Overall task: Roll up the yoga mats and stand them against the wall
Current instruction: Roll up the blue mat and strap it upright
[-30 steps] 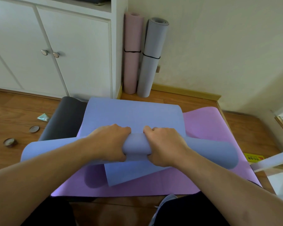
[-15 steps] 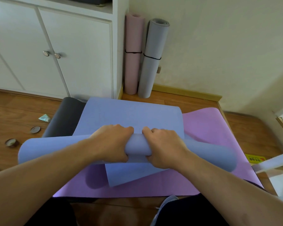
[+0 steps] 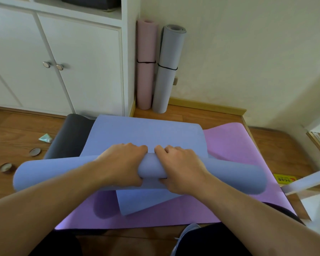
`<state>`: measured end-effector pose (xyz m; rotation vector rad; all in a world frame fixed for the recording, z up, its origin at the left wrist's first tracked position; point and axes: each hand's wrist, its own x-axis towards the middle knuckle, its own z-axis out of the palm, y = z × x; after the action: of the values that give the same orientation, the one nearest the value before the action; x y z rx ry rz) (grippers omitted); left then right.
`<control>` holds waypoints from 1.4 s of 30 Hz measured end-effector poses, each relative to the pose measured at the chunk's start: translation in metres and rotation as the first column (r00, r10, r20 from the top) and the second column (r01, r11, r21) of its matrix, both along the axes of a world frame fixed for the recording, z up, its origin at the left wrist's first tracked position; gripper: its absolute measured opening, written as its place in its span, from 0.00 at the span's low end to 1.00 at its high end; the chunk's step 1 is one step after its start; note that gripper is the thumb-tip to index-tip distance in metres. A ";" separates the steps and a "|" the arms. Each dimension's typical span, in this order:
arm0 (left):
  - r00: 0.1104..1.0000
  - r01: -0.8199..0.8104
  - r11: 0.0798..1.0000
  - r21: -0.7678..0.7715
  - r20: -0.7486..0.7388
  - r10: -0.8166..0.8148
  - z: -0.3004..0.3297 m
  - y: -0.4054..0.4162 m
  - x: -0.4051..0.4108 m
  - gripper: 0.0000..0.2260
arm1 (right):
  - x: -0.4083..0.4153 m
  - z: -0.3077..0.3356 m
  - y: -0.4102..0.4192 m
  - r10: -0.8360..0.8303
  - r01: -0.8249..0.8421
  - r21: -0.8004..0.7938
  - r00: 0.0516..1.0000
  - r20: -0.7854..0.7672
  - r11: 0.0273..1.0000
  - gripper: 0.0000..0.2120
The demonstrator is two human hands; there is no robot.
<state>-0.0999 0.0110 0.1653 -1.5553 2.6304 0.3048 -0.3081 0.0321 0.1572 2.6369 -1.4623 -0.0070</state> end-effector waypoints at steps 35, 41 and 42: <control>0.999 0.030 0.999 -0.037 0.019 -0.030 0.005 0.005 -0.003 0.21 | 0.000 0.003 0.002 -0.037 0.035 0.066 0.998 0.043 0.997 0.24; 0.994 0.075 0.970 -0.232 0.100 -0.053 -0.003 0.008 -0.013 0.23 | -0.008 0.008 -0.004 -0.128 0.106 0.195 0.987 0.100 0.975 0.20; 0.995 0.067 0.972 -0.223 0.089 -0.048 -0.004 0.007 -0.013 0.21 | -0.008 0.008 -0.003 -0.125 0.104 0.196 0.987 0.099 0.975 0.20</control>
<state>-0.1130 0.0177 0.1615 -1.5100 2.7179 -0.0656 -0.3164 0.0287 0.1650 2.7355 -1.7297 -0.0122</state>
